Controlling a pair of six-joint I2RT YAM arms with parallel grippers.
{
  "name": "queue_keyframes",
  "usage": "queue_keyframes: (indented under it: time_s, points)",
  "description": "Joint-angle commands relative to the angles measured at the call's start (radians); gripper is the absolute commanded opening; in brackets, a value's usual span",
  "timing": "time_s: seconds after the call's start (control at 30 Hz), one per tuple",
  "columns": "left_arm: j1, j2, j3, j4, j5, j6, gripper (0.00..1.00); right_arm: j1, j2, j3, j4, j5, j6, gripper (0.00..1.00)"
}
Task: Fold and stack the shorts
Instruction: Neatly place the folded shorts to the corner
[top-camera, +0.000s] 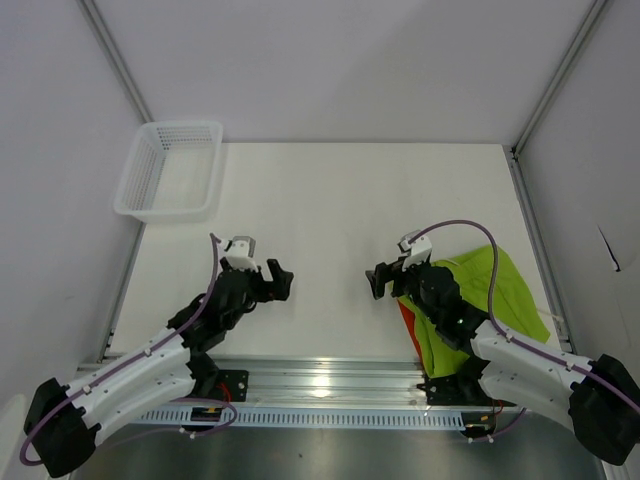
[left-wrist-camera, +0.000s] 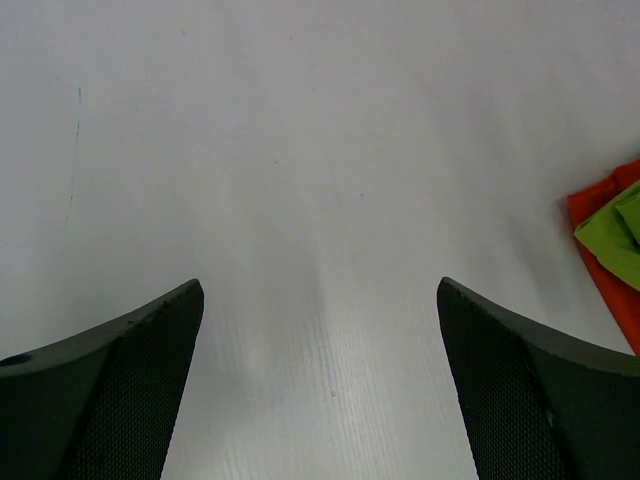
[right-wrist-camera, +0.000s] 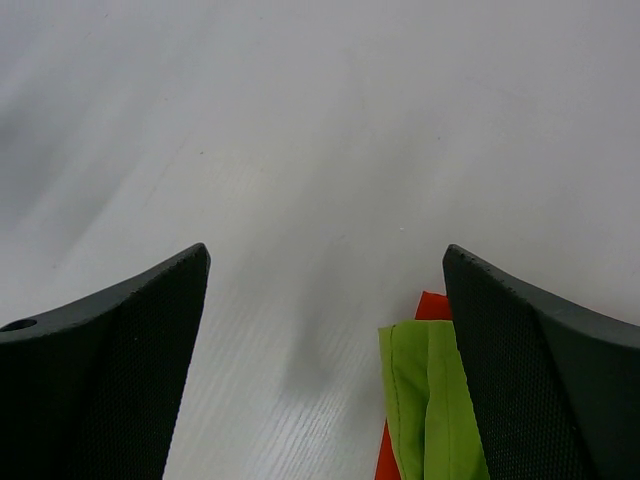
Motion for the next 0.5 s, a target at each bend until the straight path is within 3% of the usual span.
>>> queue_keyframes:
  time_s: [0.0,0.27,0.47]
  points:
    - [0.003,-0.056,-0.055,0.132,0.042,0.090,0.99,-0.007,-0.019,0.011,0.068,0.004,0.000,0.99]
    - [0.003,-0.315,-0.132,0.149,0.141,0.161,0.99,-0.007,-0.014,0.015,0.073,-0.010,-0.003,0.99]
    - [0.003,-0.427,-0.172,0.109,0.105,0.139,0.99,-0.007,-0.013,0.013,0.076,-0.016,-0.003,0.99]
